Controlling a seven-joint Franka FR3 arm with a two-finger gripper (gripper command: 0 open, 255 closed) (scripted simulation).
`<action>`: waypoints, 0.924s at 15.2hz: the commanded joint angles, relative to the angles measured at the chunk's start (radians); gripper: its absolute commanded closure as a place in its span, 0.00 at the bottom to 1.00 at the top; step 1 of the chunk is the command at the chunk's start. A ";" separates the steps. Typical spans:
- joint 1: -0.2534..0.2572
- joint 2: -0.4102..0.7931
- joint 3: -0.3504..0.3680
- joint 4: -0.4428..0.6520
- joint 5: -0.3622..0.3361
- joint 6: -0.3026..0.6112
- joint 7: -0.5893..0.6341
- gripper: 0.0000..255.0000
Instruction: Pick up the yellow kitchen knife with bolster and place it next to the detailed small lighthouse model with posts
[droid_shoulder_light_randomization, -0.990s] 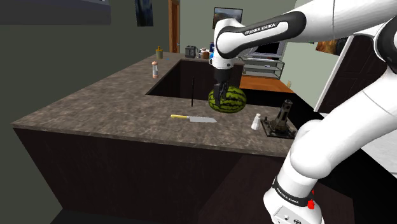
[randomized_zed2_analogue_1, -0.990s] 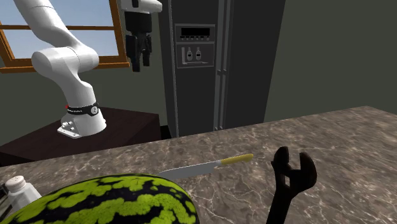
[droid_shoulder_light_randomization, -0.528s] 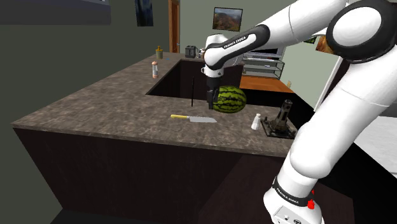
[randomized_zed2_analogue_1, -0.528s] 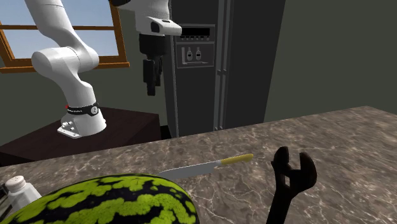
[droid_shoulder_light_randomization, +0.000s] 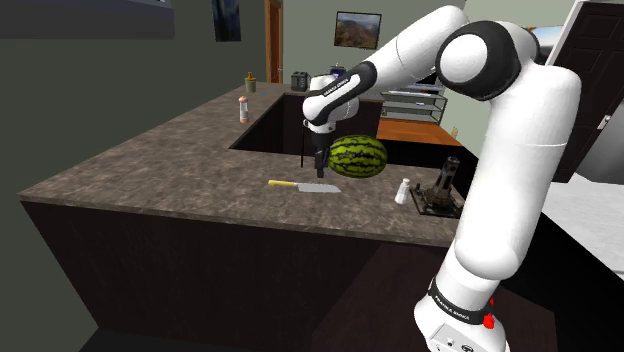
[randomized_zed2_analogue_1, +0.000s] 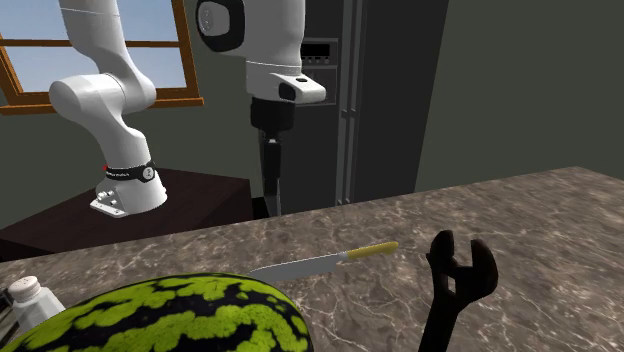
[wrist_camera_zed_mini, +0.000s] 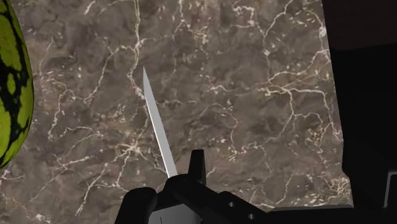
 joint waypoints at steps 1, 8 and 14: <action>-0.010 0.088 0.000 0.068 0.017 0.019 -0.044 0.00; -0.055 0.371 0.024 0.332 0.058 0.034 -0.166 0.00; -0.078 0.513 0.041 0.457 0.069 0.051 -0.208 0.00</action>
